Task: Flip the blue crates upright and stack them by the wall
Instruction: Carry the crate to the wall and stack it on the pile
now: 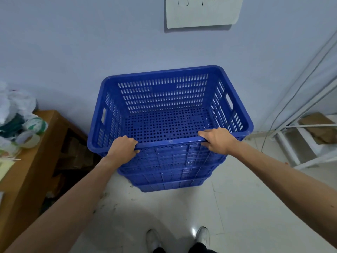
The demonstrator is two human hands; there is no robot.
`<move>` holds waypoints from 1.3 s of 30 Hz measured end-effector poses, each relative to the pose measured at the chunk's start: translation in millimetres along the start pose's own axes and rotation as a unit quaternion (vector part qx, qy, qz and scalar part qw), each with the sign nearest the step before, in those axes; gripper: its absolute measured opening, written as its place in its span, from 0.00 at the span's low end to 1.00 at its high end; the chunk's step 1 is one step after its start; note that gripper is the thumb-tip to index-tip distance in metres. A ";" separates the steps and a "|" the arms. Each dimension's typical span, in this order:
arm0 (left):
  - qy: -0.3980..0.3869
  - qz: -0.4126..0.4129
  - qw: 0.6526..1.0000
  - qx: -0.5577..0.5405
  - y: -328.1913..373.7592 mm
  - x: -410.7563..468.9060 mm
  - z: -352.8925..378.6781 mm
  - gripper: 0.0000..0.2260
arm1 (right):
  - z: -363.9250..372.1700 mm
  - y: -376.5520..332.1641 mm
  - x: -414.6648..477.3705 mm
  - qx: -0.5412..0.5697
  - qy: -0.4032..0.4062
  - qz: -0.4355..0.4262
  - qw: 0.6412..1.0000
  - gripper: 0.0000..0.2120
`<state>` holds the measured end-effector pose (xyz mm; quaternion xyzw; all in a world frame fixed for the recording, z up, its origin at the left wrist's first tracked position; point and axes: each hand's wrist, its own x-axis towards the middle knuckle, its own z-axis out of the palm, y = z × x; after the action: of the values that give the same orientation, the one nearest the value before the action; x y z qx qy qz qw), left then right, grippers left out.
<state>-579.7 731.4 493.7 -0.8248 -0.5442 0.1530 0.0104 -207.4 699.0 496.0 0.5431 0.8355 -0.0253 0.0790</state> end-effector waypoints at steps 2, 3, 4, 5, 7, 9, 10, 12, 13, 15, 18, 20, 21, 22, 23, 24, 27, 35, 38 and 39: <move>0.018 0.007 1.000 -0.017 3.4 3.3 3.7 0.11 | 0.4 6.2 -3.5 0.000 -0.007 0.007 1.000 0.13; 0.026 0.011 0.999 -0.015 5.1 5.4 6.1 0.11 | 1.2 8.5 -5.4 -0.006 -0.004 0.010 1.000 0.13; 0.033 0.011 0.999 -0.011 6.0 5.9 8.3 0.11 | 2.0 9.6 -6.4 -0.010 0.001 0.010 1.000 0.13; 0.039 0.010 0.999 -0.008 6.8 6.6 10.7 0.11 | 3.0 10.3 -6.8 -0.011 0.004 0.010 1.000 0.13; 0.045 0.011 0.999 0.000 5.5 9.1 14.5 0.12 | 3.9 10.1 -3.6 -0.006 0.004 0.014 1.000 0.13; 0.034 0.017 0.999 0.002 1.9 11.1 15.2 0.12 | 3.1 6.9 -0.3 0.000 -0.002 0.018 1.000 0.13; 0.027 0.021 0.999 -0.002 0.3 11.7 14.2 0.12 | 2.7 5.6 0.7 0.002 -0.004 0.020 1.000 0.12; 0.020 0.026 0.999 -0.007 -2.4 10.8 11.6 0.12 | 1.6 1.8 0.1 0.006 -0.002 0.021 1.000 0.11; 0.020 0.028 0.999 -0.007 -2.9 9.7 10.1 0.12 | 0.6 0.1 -1.5 0.005 0.001 0.021 1.000 0.11; 0.017 0.028 0.999 -0.011 -2.3 7.7 8.3 0.13 | -0.7 -2.2 -4.8 0.000 0.005 0.019 1.000 0.12; 0.017 0.022 1.000 0.001 -4.7 4.9 7.1 0.13 | -0.2 -7.0 -7.8 -0.018 0.015 0.024 0.999 0.13; 0.014 0.013 1.000 0.010 -13.3 3.7 6.1 0.12 | 0.7 -12.4 -4.2 -0.035 0.029 0.017 0.999 0.15; 0.013 0.009 1.000 0.012 -17.9 3.9 5.0 0.12 | 0.3 -14.3 -1.7 -0.037 0.033 0.015 0.999 0.16; 0.014 0.006 1.000 0.011 -20.8 4.4 4.3 0.12 | -0.5 -15.3 0.9 -0.035 0.032 0.016 0.999 0.16; 0.014 0.004 1.000 0.011 -22.0 4.8 3.9 0.12 | -1.2 -15.4 3.2 -0.033 0.027 0.018 0.999 0.16; 0.014 0.004 1.000 0.012 -21.0 5.0 3.9 0.12 | -1.0 -15.1 4.6 -0.029 0.019 0.023 0.999 0.16; 0.008 0.005 1.000 0.011 -12.8 0.8 8.3 0.12 | 4.0 -15.0 4.0 -0.012 -0.004 0.034 0.999 0.16; 0.009 0.010 1.000 0.015 -6.9 -8.4 4.0 0.13 | 13.2 -21.4 -2.0 -0.004 0.023 0.044 0.999 0.14; -0.004 0.006 1.000 0.009 -7.4 -6.0 0.9 0.13 | 14.2 -23.0 -2.9 -0.008 0.047 0.037 0.998 0.13; -0.008 0.003 1.000 0.007 -7.3 -5.4 -0.5 0.13 | 13.1 -23.0 -2.2 -0.007 0.049 0.038 0.998 0.13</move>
<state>-588.0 729.5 496.8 -0.8249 -0.5410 0.1634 0.0109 -226.1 685.9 482.5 0.5741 0.8176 0.0106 0.0424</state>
